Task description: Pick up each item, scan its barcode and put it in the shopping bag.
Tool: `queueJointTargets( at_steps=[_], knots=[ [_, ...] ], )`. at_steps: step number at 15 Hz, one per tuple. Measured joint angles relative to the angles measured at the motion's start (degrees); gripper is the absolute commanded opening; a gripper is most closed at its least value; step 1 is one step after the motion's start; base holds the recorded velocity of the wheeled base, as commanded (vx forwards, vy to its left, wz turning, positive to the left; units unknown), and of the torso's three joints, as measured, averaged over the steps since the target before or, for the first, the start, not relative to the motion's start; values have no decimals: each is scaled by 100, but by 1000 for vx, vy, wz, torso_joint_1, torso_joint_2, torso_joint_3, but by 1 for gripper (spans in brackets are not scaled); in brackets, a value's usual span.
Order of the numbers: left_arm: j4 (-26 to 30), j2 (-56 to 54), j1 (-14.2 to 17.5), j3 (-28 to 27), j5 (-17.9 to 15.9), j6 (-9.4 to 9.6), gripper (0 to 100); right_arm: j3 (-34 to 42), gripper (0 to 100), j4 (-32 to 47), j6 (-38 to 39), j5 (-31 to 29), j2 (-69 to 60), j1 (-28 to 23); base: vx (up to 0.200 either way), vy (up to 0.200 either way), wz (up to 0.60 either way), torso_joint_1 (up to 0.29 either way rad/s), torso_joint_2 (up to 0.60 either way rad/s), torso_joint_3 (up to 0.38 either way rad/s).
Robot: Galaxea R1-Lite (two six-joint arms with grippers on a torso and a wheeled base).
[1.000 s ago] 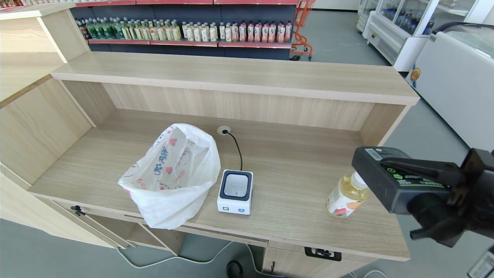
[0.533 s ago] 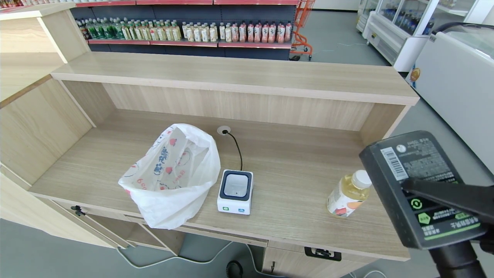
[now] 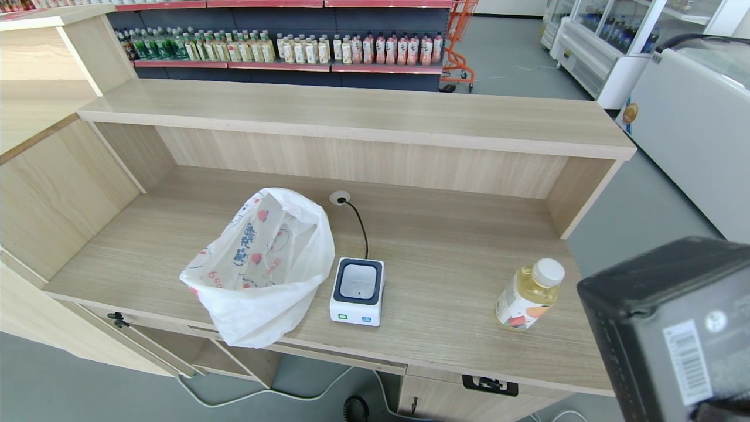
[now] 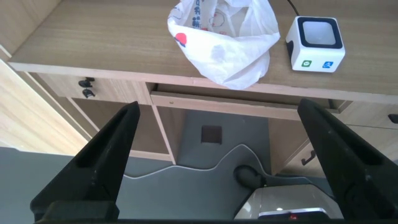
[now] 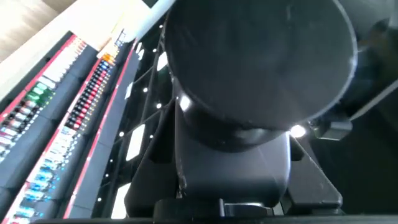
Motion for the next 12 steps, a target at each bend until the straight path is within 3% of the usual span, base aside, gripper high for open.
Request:
queueJointTargets(
  at_steps=[12],
  knots=[
    [0,0,2,0,0,0,100,95,0,46,5,545,-568,-146,0,0,0,0,0,0]
  ],
)
